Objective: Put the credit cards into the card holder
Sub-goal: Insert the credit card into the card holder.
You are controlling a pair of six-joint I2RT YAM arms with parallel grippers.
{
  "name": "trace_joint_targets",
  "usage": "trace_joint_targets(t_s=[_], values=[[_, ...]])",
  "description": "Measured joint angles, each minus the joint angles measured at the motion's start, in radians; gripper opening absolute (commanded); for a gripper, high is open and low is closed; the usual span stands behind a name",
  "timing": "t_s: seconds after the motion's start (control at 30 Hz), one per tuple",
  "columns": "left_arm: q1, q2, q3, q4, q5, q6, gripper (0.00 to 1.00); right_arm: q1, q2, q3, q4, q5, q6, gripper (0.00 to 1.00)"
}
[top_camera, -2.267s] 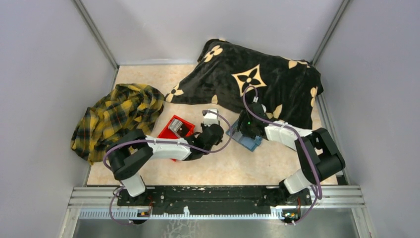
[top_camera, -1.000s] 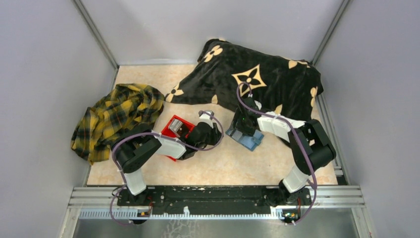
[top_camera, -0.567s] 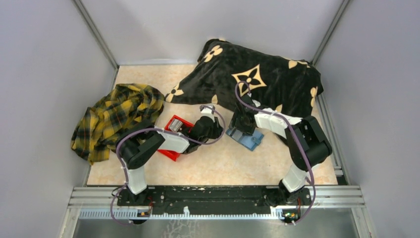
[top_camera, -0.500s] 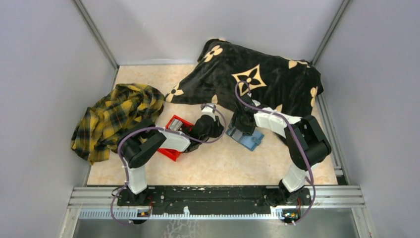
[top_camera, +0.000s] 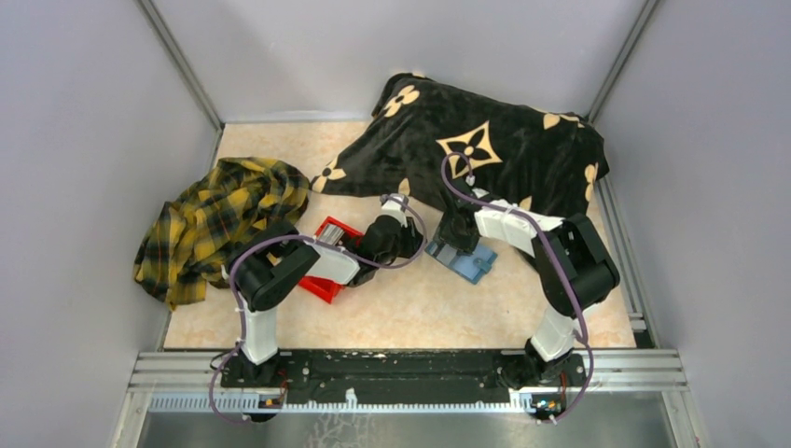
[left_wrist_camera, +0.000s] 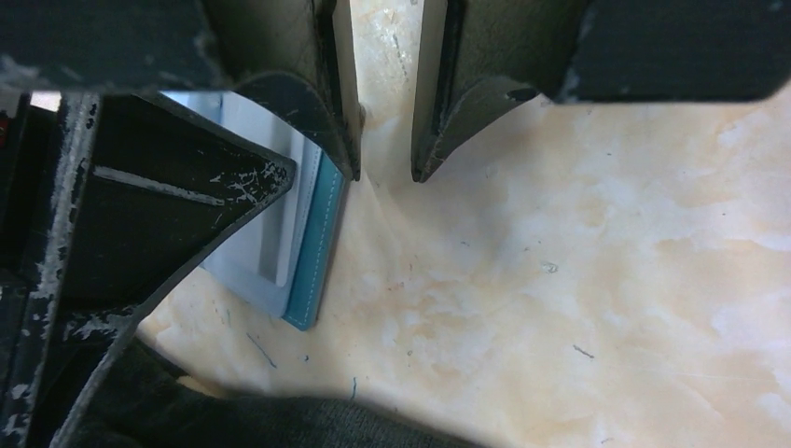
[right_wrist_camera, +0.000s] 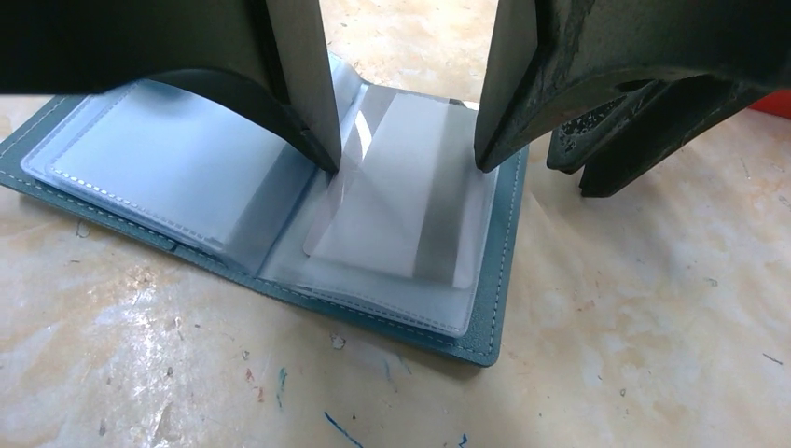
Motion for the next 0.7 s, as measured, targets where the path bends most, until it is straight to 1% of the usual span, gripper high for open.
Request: trace_joint_targets(t_s=[0.17,0.23,0.33,0.5,0.57,0.7], values=[[0.000,0.000,-0.045,0.072,0.027,-0.025,0.33,0.013,0.007,0.011,-0.016,0.020,0.000,0.52],[-0.001,0.000,-0.060,0.095,0.034,-0.037,0.33,0.017,0.012,0.020,-0.026,0.027,-0.002,0.49],[-0.007,-0.002,-0.085,0.127,0.038,-0.055,0.33,0.021,0.019,0.030,-0.039,0.038,-0.009,0.49],[-0.023,-0.011,-0.116,0.159,0.037,-0.075,0.32,0.027,0.025,0.038,-0.042,0.047,-0.013,0.48],[-0.028,-0.019,-0.130,0.165,0.035,-0.083,0.32,0.030,0.030,0.044,-0.038,0.048,-0.018,0.44],[-0.038,-0.046,-0.167,0.167,0.023,-0.096,0.33,0.037,0.035,0.050,-0.026,0.050,-0.020,0.44]])
